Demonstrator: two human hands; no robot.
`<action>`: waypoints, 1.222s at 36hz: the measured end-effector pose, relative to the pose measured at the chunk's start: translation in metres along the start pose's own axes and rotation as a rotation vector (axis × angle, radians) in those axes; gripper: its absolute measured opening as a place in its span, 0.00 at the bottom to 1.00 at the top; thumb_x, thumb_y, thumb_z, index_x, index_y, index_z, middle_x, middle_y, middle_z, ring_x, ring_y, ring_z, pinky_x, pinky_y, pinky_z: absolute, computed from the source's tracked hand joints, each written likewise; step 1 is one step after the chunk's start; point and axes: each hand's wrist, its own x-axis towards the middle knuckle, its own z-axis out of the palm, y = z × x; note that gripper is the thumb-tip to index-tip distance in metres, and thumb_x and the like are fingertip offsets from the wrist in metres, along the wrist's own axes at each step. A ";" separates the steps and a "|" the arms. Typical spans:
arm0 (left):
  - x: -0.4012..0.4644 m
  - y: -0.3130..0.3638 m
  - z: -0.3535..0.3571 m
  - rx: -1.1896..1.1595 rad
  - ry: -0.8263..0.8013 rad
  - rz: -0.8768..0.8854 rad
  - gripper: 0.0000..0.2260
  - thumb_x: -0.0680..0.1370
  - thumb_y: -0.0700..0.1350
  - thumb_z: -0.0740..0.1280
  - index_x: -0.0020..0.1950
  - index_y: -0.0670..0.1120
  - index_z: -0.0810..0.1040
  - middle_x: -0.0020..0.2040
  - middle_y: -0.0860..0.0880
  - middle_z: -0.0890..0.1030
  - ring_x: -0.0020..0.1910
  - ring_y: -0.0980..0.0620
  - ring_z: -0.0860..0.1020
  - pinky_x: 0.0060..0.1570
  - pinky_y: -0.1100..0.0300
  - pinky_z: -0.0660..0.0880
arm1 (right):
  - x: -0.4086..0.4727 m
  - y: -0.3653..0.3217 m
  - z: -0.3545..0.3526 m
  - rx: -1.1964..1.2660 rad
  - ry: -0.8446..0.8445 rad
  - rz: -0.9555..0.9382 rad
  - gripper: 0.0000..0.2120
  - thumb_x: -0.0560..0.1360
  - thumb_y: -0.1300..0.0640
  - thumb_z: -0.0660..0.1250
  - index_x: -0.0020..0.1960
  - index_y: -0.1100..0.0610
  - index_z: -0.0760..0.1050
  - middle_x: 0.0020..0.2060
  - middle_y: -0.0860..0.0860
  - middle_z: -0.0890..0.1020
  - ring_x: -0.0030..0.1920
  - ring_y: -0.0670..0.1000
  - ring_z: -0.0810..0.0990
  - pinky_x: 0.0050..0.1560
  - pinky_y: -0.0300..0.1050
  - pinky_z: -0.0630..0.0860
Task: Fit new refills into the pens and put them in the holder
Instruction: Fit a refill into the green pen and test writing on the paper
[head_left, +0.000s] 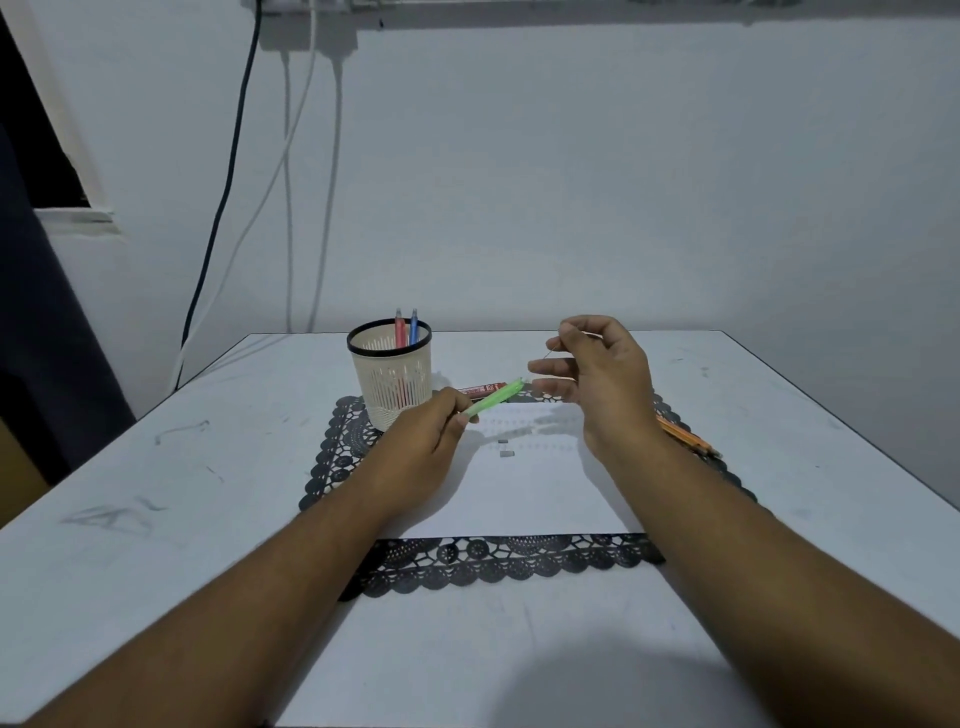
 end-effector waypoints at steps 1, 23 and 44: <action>-0.001 0.001 0.000 -0.002 0.003 -0.001 0.07 0.87 0.48 0.57 0.52 0.52 0.73 0.36 0.52 0.74 0.35 0.54 0.70 0.36 0.54 0.64 | 0.000 -0.001 0.000 -0.003 0.000 -0.006 0.02 0.83 0.60 0.66 0.54 0.59 0.77 0.42 0.54 0.82 0.38 0.57 0.86 0.34 0.49 0.83; -0.003 0.003 -0.002 -0.040 0.005 -0.013 0.07 0.87 0.49 0.57 0.53 0.51 0.74 0.36 0.54 0.74 0.34 0.57 0.69 0.36 0.55 0.64 | -0.007 0.006 0.005 -0.016 -0.045 0.000 0.03 0.82 0.62 0.67 0.53 0.61 0.78 0.40 0.58 0.83 0.38 0.56 0.85 0.36 0.48 0.84; -0.001 0.001 -0.002 -0.029 0.032 -0.005 0.05 0.86 0.49 0.58 0.53 0.53 0.73 0.36 0.54 0.74 0.34 0.57 0.69 0.35 0.56 0.63 | -0.012 0.009 0.005 -0.200 -0.098 -0.115 0.04 0.83 0.58 0.67 0.56 0.58 0.74 0.41 0.57 0.87 0.36 0.54 0.85 0.36 0.53 0.82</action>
